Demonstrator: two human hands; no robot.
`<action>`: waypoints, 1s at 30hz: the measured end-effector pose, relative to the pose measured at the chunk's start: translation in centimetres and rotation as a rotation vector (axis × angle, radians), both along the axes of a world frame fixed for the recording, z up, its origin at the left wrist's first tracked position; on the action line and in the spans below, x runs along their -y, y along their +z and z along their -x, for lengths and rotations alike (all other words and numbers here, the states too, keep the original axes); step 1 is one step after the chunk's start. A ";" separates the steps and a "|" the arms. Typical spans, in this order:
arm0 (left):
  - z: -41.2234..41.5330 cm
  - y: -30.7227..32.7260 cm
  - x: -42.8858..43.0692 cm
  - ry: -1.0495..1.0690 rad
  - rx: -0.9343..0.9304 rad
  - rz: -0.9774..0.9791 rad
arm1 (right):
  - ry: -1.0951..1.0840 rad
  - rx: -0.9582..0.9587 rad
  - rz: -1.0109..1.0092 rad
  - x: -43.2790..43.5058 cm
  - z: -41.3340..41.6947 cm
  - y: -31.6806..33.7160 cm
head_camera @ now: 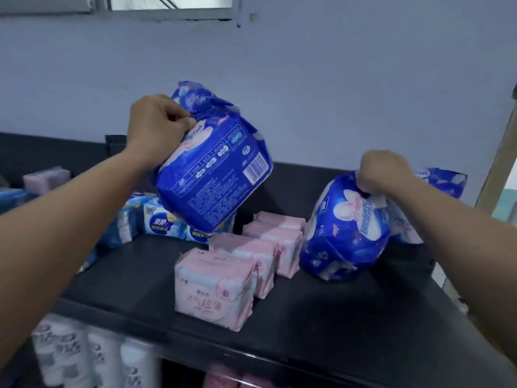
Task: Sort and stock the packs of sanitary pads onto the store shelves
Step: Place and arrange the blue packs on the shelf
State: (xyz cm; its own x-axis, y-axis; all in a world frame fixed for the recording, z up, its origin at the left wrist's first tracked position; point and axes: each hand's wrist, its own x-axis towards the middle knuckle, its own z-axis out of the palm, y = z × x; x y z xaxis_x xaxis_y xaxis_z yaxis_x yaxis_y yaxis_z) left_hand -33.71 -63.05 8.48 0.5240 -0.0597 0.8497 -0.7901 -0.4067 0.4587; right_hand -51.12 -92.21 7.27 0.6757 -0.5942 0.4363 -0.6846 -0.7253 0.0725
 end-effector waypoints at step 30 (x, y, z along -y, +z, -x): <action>2.5 -5.3 -58.4 0.836 -0.212 -0.201 | 1.360 0.324 -0.284 -61.5 -26.0 -1.3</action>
State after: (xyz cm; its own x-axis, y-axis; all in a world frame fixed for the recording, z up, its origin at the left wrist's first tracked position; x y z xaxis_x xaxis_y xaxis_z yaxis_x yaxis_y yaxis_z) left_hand -36.16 -4.70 3.23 0.6081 0.2754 0.7446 -0.1047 -0.9019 0.4191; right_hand -25.15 -30.72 5.94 0.6768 0.3329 0.6566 0.5861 -0.7834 -0.2069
